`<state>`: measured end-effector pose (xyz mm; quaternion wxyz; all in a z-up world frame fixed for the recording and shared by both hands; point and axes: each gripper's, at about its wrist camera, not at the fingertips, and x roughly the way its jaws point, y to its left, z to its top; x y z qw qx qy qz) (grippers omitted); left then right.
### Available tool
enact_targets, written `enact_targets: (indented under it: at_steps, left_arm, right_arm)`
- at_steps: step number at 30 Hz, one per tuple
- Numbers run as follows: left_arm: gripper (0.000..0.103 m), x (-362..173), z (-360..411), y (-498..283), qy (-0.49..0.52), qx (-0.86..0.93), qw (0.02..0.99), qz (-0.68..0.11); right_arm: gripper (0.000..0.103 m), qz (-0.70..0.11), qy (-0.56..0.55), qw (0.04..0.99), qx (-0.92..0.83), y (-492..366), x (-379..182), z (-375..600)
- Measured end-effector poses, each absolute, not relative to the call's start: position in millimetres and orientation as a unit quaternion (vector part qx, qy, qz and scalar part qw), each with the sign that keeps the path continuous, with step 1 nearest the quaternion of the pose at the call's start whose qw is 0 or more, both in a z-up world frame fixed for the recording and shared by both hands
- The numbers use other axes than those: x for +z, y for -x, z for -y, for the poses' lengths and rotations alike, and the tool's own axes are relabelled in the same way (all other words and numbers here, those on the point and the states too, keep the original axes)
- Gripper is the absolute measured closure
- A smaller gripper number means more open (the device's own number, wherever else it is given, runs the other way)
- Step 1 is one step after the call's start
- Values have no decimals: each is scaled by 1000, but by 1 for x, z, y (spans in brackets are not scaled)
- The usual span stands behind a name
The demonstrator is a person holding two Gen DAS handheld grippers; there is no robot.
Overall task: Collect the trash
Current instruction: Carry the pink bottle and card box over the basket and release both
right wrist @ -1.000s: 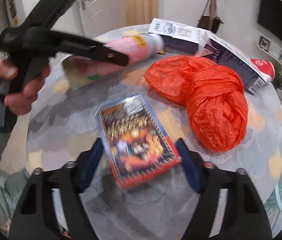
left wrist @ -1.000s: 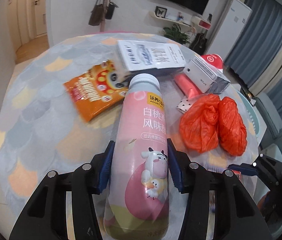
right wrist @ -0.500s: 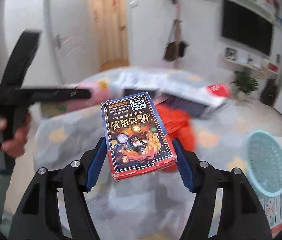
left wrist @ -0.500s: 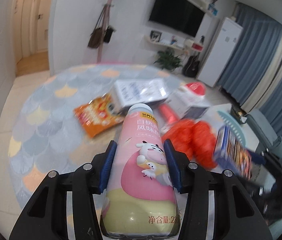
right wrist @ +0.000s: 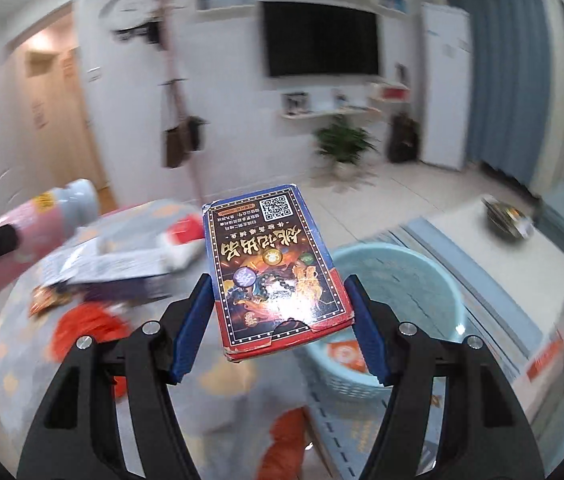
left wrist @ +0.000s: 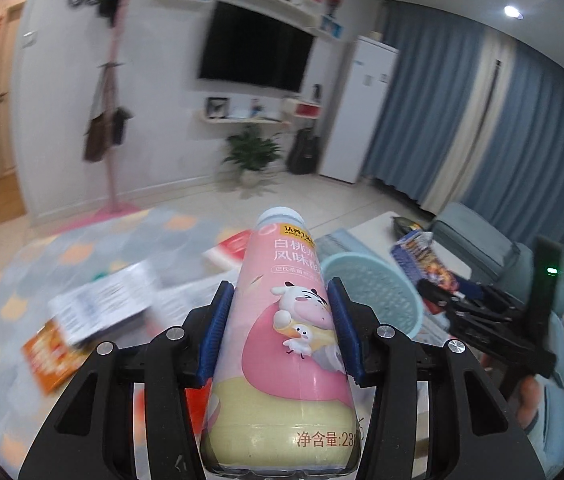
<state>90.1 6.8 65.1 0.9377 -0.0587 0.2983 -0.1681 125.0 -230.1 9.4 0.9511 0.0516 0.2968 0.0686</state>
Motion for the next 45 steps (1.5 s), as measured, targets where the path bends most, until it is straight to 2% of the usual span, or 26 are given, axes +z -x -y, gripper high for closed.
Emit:
enact_targets:
  at_steps: [8,22,25,27,32,40,45]
  left_arm:
    - [56,57,101,-157,34,-234,915,-328]
    - [56,-31,194,-248,33,-249,868,-429]
    - [55,-41,199,-258,38,-242,865,-438]
    - [48,-45,199,-260,39,-238,865,-440]
    - [45,-50,188,-248,41,-237,864,-442]
    - [45,-36,155,-215,34,-224,881,-415]
    - [45,-15,124,-186,45,-217,896,-384]
  right_arm:
    - [40,-361,-128,924,-15,-182,-34,310]
    - [39,-462,-187,863,-79,-230,-114,365]
    - [38,-471,-192,857,-84,-233,-121,367]
    - [38,-475,-195,855,-81,-235,-124,370]
    - [38,-476,-200,853,-78,-226,-129,372]
    - [38,-469,-194,859,-69,-206,-120,359]
    - [38,-448,-173,876,-45,-192,-92,330]
